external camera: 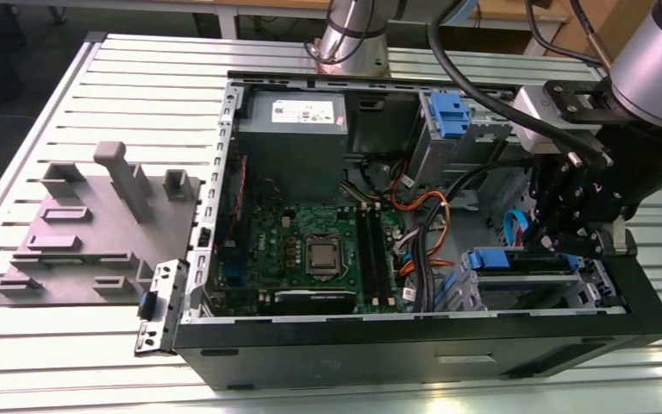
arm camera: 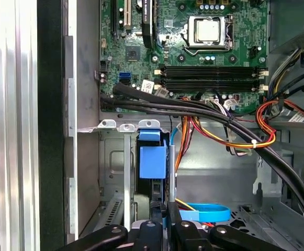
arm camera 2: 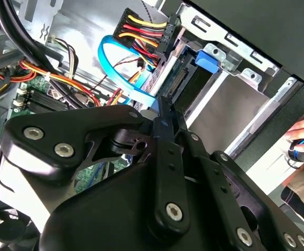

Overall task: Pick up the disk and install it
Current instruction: 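Insert the first disk wire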

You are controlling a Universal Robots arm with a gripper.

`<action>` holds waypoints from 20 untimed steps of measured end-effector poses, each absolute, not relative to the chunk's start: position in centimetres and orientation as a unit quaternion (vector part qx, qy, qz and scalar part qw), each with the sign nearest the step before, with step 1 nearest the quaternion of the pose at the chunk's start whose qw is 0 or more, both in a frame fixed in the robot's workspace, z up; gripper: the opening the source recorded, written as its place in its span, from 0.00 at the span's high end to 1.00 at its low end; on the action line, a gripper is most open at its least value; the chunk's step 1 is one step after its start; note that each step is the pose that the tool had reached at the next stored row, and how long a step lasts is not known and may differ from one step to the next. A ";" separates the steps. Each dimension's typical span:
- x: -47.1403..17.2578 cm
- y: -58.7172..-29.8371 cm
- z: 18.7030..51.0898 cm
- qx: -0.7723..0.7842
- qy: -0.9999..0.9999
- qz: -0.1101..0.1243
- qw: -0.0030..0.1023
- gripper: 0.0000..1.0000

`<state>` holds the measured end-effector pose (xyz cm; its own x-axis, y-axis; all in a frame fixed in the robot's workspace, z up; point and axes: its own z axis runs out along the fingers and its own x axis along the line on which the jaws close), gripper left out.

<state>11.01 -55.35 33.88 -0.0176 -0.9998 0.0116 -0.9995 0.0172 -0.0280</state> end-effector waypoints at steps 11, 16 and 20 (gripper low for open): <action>11.0 -55.3 33.6 -0.701 0.713 -0.014 0.006 0.84; 11.0 -55.3 33.4 -0.701 0.713 -0.014 0.006 0.84; 11.0 -55.3 33.3 -0.701 0.713 -0.014 0.006 0.84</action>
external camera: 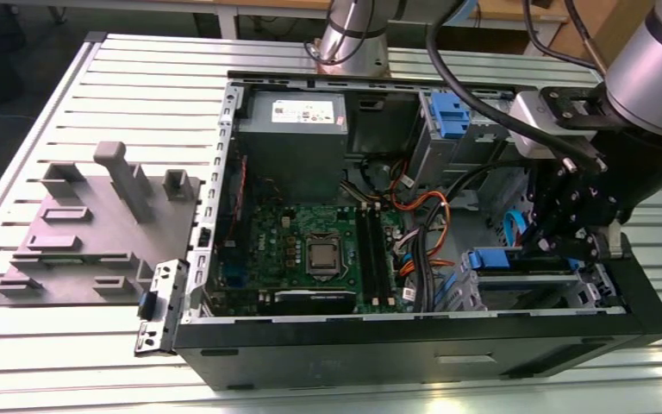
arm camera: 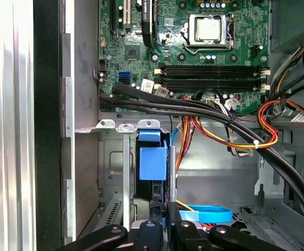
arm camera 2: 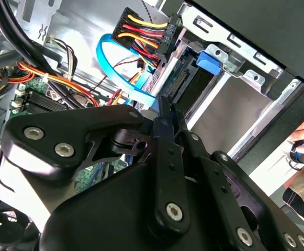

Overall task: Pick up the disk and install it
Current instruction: 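Insert the first disk wire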

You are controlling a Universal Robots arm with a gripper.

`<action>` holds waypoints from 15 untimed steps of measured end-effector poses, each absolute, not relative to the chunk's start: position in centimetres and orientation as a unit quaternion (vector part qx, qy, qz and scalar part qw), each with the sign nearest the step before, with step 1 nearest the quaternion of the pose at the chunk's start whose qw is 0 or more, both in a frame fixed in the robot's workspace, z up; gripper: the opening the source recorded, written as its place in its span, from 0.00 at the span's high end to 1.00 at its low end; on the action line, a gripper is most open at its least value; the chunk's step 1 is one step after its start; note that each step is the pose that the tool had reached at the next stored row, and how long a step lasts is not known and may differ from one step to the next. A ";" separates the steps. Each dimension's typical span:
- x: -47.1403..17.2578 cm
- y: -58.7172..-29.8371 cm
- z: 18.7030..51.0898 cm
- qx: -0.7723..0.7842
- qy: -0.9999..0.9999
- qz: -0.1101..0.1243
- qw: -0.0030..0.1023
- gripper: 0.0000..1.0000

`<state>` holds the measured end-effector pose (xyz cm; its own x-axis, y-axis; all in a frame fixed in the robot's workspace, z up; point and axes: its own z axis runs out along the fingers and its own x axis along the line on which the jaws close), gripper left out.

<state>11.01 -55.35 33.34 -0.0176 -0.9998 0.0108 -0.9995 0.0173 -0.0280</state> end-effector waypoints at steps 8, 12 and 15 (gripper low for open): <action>11.0 -55.3 33.1 -0.701 0.713 -0.014 0.006 0.84; 11.0 -55.3 33.1 -0.701 0.713 -0.014 0.006 0.84; 11.0 -55.3 33.0 -0.701 0.713 -0.014 0.006 0.84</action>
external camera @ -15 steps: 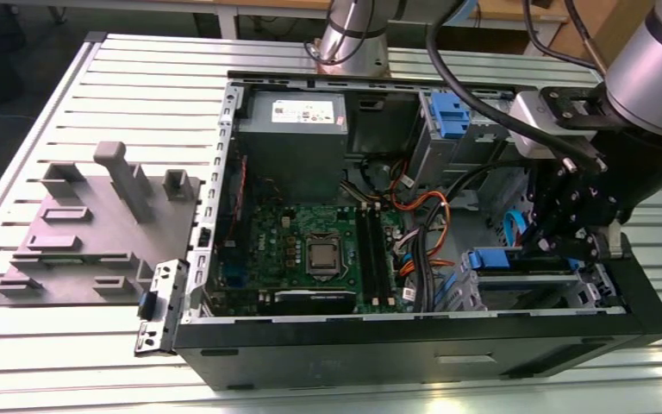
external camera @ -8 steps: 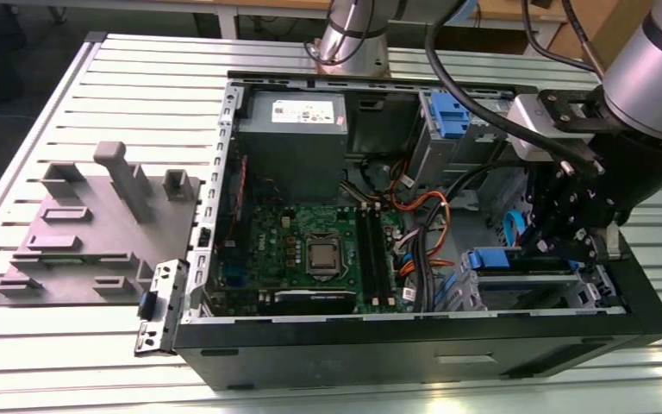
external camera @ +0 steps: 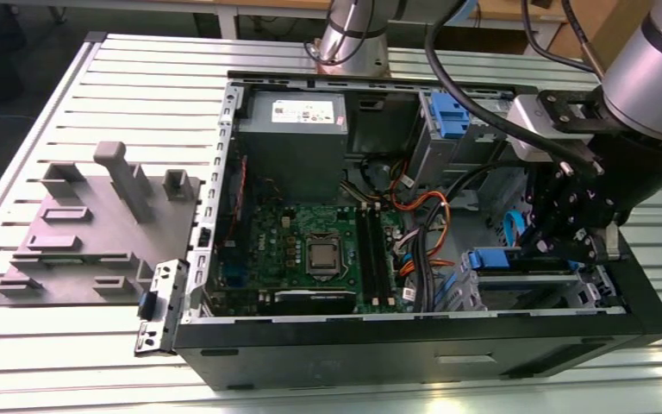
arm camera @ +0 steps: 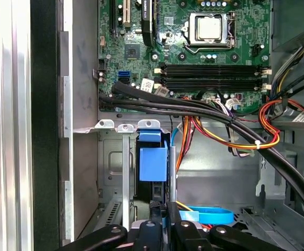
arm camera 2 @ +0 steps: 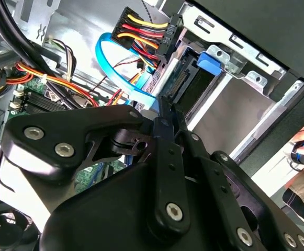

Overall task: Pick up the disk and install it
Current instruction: 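Insert the first disk wire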

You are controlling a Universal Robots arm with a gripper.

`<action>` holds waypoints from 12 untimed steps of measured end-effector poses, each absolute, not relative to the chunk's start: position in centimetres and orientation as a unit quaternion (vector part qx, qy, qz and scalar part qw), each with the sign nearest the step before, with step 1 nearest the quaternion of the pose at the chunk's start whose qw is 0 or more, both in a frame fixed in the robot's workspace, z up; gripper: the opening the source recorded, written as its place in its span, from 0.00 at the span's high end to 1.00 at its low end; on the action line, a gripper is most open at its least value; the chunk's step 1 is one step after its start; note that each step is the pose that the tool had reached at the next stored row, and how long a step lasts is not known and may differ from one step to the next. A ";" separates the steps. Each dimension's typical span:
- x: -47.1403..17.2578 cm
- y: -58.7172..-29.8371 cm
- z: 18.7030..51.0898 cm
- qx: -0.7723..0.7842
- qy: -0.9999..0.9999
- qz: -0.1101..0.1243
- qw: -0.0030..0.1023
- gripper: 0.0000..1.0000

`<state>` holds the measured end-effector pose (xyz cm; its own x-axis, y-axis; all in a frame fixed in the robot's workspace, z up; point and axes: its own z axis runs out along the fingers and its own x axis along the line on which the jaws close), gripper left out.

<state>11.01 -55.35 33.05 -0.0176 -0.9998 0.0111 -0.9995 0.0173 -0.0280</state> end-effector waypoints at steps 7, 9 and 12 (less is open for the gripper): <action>11.0 -55.3 33.0 -0.701 0.713 -0.014 0.006 0.84; 11.0 -55.3 33.0 -0.701 0.713 -0.014 0.006 0.83; 11.0 -55.4 33.0 -0.701 0.713 -0.014 0.006 0.76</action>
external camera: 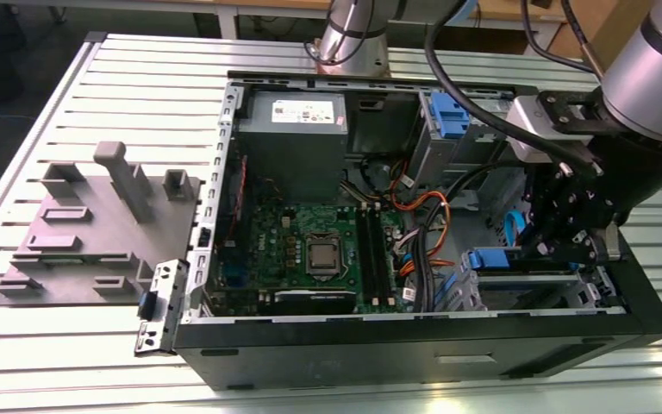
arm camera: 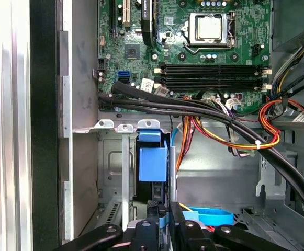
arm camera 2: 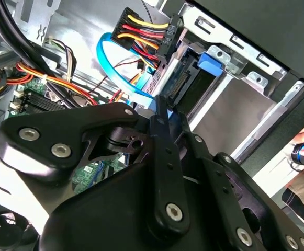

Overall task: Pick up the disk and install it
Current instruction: 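Insert the first disk wire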

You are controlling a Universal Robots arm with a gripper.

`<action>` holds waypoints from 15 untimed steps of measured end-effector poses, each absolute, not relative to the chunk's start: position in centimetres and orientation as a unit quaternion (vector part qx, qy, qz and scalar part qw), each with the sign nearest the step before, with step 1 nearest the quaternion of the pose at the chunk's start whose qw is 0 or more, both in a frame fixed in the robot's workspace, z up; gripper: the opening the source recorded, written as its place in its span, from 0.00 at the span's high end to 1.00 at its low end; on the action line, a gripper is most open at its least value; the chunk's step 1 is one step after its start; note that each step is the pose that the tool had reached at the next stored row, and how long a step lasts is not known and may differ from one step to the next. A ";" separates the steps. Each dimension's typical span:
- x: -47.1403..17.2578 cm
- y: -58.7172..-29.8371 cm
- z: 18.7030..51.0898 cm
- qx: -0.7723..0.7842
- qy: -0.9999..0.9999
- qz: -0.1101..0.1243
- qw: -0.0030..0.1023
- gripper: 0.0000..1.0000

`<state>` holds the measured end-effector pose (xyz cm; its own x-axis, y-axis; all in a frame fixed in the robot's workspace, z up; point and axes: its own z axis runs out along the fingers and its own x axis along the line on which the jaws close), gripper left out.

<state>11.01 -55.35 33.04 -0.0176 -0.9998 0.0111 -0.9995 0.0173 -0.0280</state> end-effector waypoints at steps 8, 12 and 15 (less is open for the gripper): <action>11.0 -55.4 35.4 -0.701 0.713 -0.014 0.006 0.76; 11.4 -55.4 35.4 -0.701 0.713 -0.014 0.006 0.76; 11.4 -55.3 35.4 -0.701 0.713 -0.014 0.006 0.76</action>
